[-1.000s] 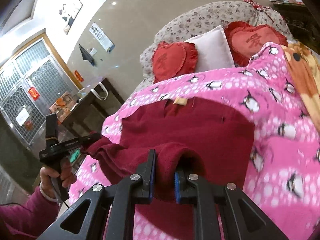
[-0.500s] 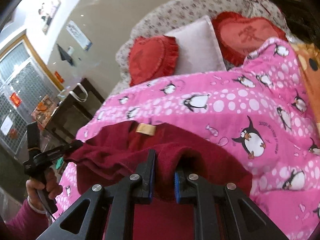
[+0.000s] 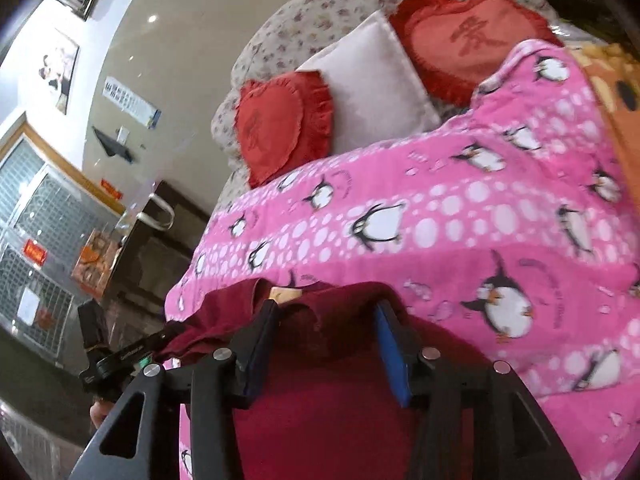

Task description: Fold small clothes

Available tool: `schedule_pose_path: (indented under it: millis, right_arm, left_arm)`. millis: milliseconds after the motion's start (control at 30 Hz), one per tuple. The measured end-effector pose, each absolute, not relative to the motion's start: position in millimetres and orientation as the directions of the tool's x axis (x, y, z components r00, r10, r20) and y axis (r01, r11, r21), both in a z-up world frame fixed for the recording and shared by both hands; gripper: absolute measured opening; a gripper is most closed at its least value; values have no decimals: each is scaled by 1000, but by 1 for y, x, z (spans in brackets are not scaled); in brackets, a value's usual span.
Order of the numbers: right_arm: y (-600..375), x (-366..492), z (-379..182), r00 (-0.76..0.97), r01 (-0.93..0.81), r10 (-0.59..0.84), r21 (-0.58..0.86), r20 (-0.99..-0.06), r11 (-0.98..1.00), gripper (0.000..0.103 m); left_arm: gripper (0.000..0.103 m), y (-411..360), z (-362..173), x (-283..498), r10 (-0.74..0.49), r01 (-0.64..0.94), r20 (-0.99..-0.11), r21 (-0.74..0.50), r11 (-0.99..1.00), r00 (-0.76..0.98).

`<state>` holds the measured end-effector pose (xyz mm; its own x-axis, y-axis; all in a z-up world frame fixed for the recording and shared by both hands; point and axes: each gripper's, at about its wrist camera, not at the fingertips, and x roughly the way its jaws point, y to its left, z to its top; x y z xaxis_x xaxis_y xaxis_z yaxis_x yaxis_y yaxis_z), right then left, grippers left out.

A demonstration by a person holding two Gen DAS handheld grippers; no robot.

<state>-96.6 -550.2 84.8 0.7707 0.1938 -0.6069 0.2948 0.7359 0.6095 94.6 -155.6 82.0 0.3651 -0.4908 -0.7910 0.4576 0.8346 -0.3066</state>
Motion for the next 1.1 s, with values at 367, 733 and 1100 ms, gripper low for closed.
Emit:
schedule_pose_path:
  millis: [367,733,1100]
  right_arm:
    - [-489,-103,102,775,168,157,440,-612,882,47]
    - [-494,-84,94,763,290,-32,297,-646,910,47]
    - [-524,-67,69,713,359,-75,271,-697,893,7]
  left_arm:
    - [41,-160,102,97,-553,457,-753,-376,806,356]
    - [79,-155,118,110,-579,427,-686,-407,807,441]
    - [79,-168,79,106,-480,417,-756,-299,858,446]
